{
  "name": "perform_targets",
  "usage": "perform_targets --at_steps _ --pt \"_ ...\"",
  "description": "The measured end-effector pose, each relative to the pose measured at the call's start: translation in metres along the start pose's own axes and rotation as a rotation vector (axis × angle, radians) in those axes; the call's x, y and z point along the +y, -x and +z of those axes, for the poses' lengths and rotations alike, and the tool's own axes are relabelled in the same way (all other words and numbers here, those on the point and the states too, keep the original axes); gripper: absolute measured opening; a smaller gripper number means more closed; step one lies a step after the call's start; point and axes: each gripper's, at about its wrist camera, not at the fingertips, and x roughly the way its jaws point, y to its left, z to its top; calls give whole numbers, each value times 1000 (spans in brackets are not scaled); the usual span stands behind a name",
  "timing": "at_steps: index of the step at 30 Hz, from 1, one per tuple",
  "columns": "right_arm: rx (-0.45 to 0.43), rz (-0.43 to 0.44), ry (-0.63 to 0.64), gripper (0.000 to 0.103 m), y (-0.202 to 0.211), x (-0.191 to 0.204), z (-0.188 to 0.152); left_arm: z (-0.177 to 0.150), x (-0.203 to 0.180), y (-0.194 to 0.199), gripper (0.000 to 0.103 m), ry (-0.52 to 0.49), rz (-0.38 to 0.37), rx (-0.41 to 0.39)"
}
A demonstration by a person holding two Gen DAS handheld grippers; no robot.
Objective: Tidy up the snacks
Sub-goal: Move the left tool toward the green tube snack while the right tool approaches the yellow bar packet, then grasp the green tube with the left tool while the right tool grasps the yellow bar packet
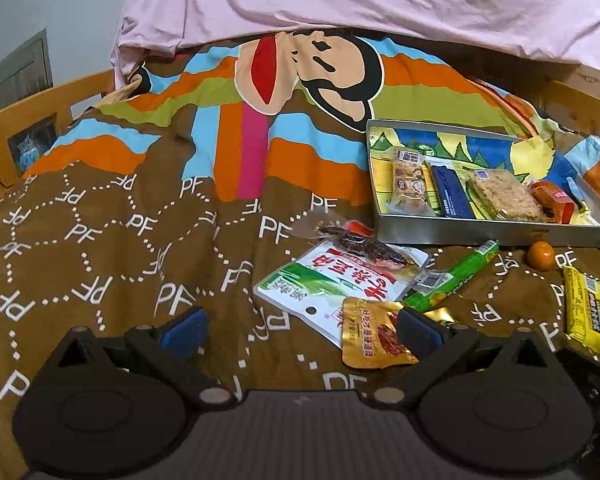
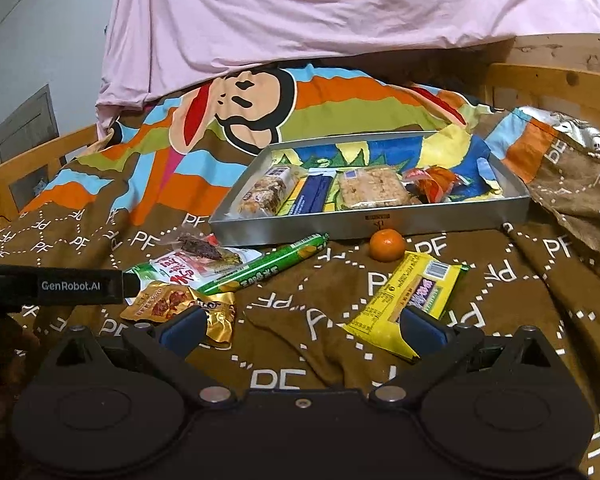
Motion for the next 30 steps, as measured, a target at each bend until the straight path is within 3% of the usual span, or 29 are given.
perform_targets --at_steps 5,12,19,23,30 --pt "8 -35 -33 102 -4 -10 1 6 -2 -4 102 -7 -23 -8" --pt "39 -126 -97 102 -14 -31 -1 31 -16 -21 102 -57 -209 26" --pt "35 -144 -114 102 -40 -44 10 56 -49 -38 102 -233 -319 6" --pt "60 -175 -65 102 -62 -45 14 67 -69 -55 102 -337 -442 75" --pt "52 -156 -34 102 -67 -46 4 69 -89 -91 102 -391 -521 167"
